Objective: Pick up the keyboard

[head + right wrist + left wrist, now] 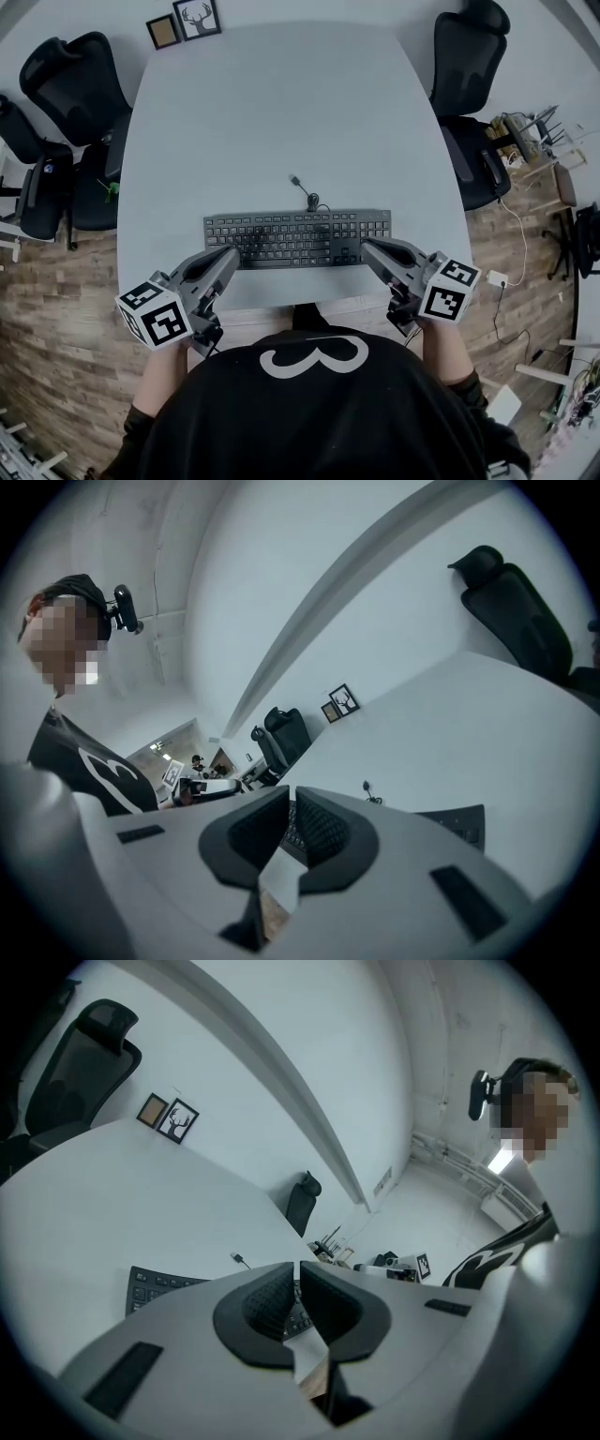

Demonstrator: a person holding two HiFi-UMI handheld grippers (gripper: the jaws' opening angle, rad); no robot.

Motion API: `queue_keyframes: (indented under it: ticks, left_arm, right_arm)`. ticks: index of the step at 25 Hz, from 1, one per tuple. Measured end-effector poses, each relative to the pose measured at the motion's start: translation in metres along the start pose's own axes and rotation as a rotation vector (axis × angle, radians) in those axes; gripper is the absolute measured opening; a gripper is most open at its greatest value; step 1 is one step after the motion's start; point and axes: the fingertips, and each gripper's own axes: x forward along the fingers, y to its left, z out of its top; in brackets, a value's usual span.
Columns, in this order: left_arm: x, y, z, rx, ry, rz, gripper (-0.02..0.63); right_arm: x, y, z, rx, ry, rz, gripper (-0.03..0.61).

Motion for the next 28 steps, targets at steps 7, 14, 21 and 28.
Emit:
queue_keyframes:
  ticks: [7,14,21,28]
  left_arm:
    - [-0.001,0.045,-0.007,-0.03,0.029,0.098,0.035]
    - [-0.008,0.09,-0.013,-0.06,0.054,0.204,0.144]
    - [-0.006,0.125,-0.026,-0.05,0.131,0.274,0.246]
    - [-0.006,0.165,-0.05,-0.109,0.201,0.349,0.253]
  right_arm:
    - [-0.012,-0.047,-0.005,0.055,0.009,-0.094,0.018]
    - [-0.025,-0.084,-0.013,0.079,0.039,-0.189,0.028]
    - [-0.033,-0.113,-0.028,0.079,0.098,-0.223,0.168]
    - [-0.04,-0.155,-0.055,0.128,0.17,-0.317,0.252]
